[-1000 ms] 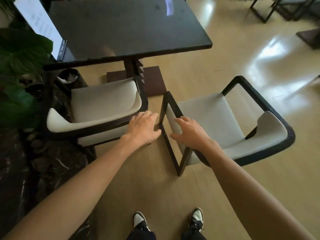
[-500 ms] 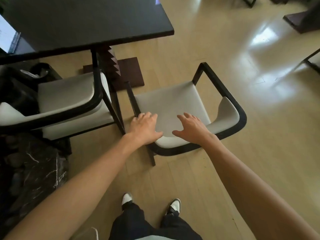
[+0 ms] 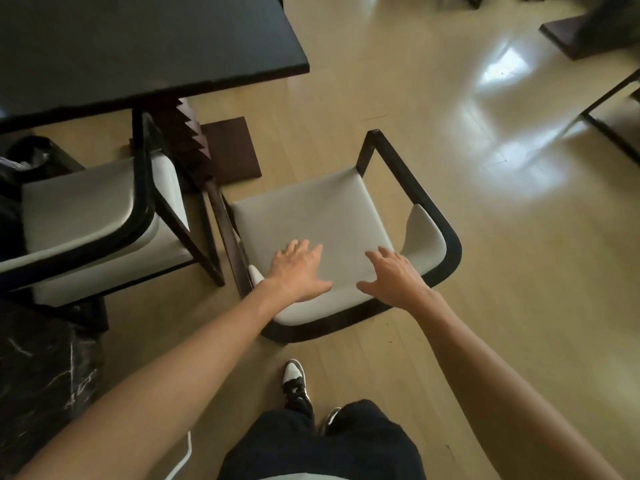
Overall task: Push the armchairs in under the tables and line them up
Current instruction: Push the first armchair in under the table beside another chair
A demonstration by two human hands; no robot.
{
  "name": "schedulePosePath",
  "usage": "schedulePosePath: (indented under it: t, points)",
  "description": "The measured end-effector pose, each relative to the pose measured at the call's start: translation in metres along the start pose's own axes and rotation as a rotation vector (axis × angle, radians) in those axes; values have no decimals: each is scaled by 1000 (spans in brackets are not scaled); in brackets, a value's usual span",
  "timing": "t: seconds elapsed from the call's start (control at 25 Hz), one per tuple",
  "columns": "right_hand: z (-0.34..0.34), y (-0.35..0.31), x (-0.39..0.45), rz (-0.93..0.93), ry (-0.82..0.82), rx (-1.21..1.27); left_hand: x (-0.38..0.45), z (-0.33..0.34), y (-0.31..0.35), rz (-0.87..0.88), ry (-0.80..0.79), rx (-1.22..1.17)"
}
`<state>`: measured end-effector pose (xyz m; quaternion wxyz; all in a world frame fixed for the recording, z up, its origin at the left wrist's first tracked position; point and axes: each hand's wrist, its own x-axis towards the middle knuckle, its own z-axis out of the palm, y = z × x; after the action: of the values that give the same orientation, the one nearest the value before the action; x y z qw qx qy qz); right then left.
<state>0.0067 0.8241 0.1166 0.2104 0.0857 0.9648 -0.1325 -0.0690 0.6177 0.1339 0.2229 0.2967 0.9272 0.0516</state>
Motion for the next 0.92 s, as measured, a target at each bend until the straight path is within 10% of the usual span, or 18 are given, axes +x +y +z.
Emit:
schedulePosePath:
  t: [0.92]
  points:
    - [102, 118, 52, -341, -249, -378, 29, 173, 69, -421, -236, -97]
